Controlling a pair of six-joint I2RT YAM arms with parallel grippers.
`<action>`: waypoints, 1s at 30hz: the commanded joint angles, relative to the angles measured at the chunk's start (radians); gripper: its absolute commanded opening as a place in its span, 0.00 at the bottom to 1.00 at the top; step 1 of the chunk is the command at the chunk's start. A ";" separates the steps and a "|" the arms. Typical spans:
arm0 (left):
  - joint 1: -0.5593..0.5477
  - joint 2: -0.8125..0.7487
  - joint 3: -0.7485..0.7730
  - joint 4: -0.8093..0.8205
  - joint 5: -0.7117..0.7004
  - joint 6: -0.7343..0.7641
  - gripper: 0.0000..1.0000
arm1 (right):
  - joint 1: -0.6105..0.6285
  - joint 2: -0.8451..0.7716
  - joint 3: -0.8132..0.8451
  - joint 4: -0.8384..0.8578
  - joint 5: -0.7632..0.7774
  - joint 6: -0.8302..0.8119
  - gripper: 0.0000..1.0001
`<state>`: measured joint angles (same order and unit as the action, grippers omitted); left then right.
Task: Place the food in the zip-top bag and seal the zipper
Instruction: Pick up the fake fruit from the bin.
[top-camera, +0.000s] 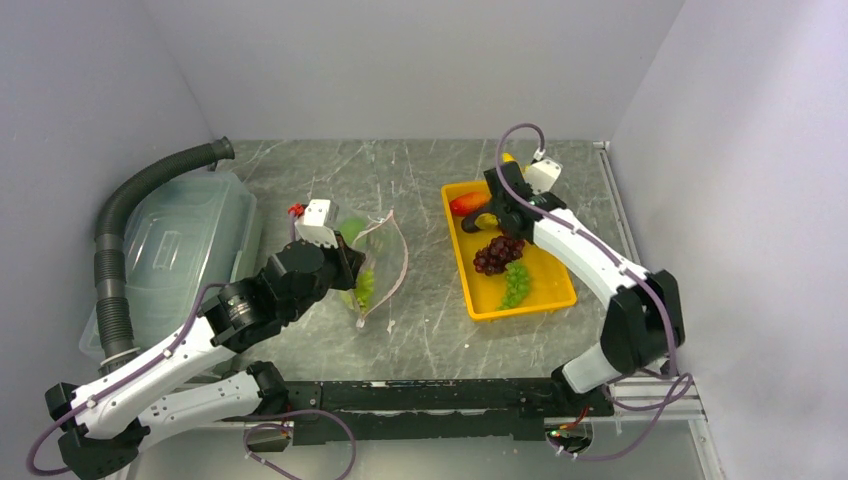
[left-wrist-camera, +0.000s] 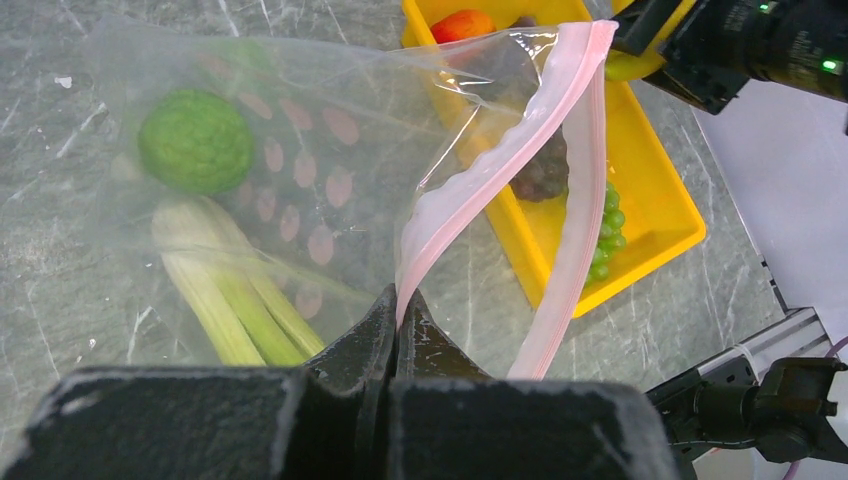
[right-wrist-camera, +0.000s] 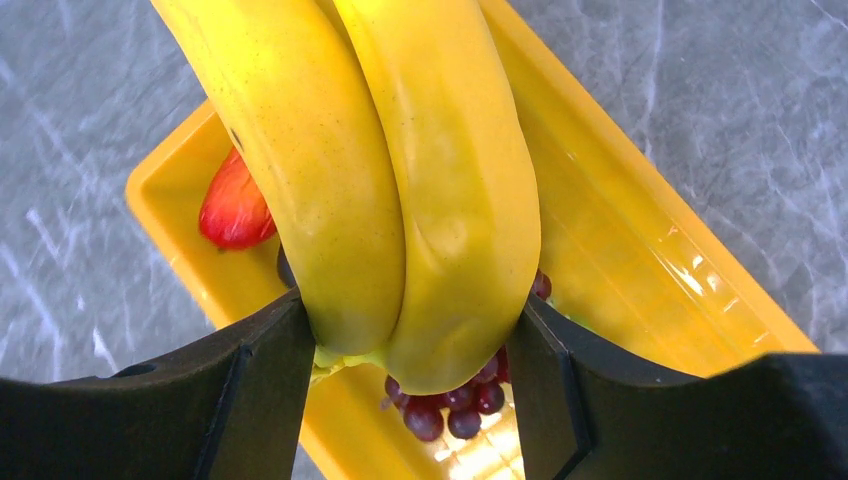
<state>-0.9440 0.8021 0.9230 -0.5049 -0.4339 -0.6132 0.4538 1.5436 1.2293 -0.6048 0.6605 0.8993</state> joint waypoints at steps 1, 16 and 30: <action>0.002 -0.003 0.021 0.019 -0.024 0.009 0.00 | -0.003 -0.152 -0.071 0.133 -0.124 -0.202 0.00; 0.007 0.005 0.026 0.009 -0.065 0.002 0.00 | 0.011 -0.589 -0.171 0.133 -0.925 -0.555 0.00; 0.006 0.041 0.034 0.023 -0.075 -0.022 0.00 | 0.144 -0.712 -0.047 -0.085 -1.014 -0.673 0.00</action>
<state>-0.9421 0.8310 0.9230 -0.5053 -0.4789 -0.6220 0.5308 0.8867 1.0966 -0.6304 -0.3763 0.3019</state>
